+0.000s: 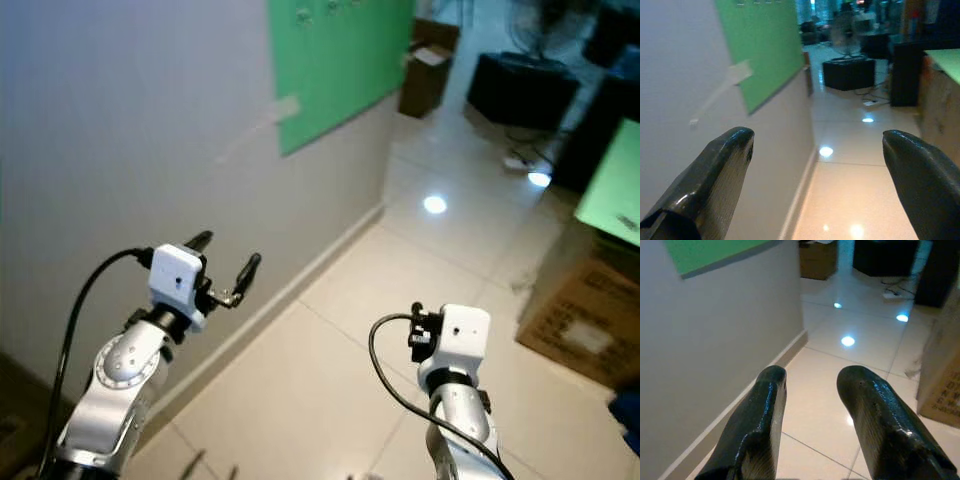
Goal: Hang keys on a hook
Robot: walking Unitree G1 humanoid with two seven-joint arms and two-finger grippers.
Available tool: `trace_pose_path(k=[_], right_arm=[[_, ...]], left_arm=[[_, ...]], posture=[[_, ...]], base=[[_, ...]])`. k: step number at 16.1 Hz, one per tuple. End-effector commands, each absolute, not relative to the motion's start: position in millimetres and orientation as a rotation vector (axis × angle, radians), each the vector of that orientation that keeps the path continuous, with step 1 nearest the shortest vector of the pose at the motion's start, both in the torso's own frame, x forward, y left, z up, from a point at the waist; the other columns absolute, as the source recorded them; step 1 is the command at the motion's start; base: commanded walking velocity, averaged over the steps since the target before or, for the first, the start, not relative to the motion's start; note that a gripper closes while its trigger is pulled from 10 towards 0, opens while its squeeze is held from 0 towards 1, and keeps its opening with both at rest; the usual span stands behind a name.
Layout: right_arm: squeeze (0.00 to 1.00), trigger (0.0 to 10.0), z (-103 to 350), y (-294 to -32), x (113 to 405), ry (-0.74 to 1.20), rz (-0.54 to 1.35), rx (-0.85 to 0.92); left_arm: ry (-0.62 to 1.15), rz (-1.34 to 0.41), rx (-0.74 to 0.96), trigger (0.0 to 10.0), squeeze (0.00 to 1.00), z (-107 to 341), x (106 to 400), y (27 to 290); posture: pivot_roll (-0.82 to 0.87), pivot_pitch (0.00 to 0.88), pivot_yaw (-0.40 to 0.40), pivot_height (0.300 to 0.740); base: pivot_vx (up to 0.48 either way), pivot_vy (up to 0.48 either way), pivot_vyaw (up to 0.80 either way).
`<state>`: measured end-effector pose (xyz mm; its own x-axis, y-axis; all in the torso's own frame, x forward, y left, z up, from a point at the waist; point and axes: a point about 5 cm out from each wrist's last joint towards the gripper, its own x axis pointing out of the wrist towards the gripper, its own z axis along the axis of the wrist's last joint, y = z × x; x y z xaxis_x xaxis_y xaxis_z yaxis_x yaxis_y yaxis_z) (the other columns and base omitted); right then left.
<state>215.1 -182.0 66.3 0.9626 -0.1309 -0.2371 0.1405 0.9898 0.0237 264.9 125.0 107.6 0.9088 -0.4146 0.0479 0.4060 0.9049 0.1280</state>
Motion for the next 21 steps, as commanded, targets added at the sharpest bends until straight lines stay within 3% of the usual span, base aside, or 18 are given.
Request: trace_pose_path(k=[1, 15, 21], right_arm=[[0.00, 10.0, 68.8, -188.2, 213.5, 0.234, -0.164, 0.029], [0.00, 10.0, 72.0, -192.4, 213.5, 0.190, -0.172, -0.044], [0.00, 10.0, 76.7, -191.8, 218.3, 0.166, -0.119, -0.085]], left_arm=[[-0.098, -0.465, 0.101, 10.0, 0.00, 112.1, 265.0, 118.9], [-0.121, -0.525, 0.114, 10.0, 0.00, 115.8, 266.7, 110.6], [-0.122, -0.531, 0.112, 10.0, 0.00, 115.9, 266.9, 109.4]], posture=[[-0.07, 0.000, 0.044, 0.740], [-0.09, 0.000, 0.052, 0.740], [-0.09, 0.000, 0.054, 0.740]], base=[[0.000, 0.000, -0.79], [0.434, 0.000, -0.79], [0.437, 0.000, 0.00]])
